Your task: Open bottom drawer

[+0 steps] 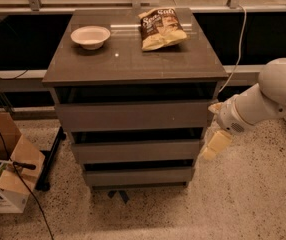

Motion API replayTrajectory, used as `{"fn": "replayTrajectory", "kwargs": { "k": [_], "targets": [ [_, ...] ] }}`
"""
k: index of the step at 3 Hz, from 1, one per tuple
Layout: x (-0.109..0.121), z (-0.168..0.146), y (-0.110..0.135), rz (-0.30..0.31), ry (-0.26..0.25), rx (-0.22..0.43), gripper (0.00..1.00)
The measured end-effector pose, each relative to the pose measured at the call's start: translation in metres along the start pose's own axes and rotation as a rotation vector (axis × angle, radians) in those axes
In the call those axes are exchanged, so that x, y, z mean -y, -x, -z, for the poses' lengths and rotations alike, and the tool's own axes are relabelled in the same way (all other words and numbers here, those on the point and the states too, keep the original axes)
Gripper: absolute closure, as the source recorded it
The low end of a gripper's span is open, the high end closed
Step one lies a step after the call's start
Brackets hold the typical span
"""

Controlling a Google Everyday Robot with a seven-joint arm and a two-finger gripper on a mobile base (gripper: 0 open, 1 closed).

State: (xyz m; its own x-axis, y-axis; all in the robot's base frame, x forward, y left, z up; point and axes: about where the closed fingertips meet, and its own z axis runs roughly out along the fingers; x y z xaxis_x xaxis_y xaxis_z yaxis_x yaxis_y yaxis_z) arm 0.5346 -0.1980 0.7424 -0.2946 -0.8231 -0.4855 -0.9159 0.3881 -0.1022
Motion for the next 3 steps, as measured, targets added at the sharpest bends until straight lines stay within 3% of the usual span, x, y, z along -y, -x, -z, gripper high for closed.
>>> {"fn": "replayTrajectory", "kwargs": {
  "k": [1,2,3],
  "targets": [
    [0.000,0.000,0.000,0.000,0.000,0.000,0.00],
    [0.005,-0.032,-0.016,0.004,0.000,-0.001,0.00],
    [0.008,-0.072,-0.055,-0.023,0.011,0.014,0.00]
  ]
}}
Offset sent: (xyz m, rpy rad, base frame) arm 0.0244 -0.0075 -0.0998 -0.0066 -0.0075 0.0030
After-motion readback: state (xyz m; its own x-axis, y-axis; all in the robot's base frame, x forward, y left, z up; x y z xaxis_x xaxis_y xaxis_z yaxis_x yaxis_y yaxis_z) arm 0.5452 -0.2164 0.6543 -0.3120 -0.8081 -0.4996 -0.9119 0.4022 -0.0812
